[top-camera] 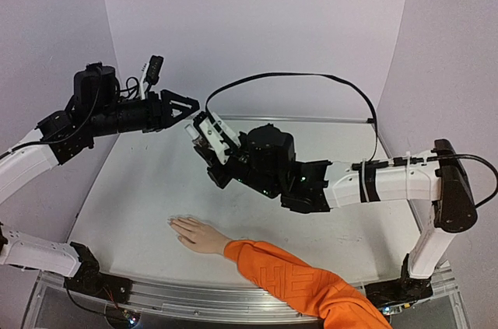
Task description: Paint the nails
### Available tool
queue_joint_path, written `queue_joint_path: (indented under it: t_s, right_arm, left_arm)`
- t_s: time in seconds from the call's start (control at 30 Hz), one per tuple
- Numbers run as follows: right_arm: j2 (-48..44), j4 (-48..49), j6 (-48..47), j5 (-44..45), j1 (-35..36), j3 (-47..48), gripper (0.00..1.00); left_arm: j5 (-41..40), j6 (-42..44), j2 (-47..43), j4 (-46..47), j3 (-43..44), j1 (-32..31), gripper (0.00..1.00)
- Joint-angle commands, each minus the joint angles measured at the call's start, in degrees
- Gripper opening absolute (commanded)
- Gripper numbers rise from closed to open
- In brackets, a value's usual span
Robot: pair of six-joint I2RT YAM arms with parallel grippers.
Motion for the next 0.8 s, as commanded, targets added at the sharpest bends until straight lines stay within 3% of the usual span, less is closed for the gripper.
queue_joint_path:
  t_s: [0.0, 0.2, 0.77]
  right_arm:
    - [-0.74, 9.31, 0.15, 8.16, 0.13, 3.82, 0.00]
    - [0.02, 10.46, 0.42, 7.98, 0.55, 4.70, 0.00]
    - [1.43, 10.09, -0.19, 6.40, 0.99, 6.37, 0.00]
  left_arm:
    - [-2.85, -2.31, -2.49, 3.80, -1.09, 0.04, 0.56]
    - [-2.92, -2.64, -1.76, 3.79, -1.99, 0.00, 0.61]
    - [-0.47, -2.18, 2.95, 5.09, 0.87, -0.04, 0.30]
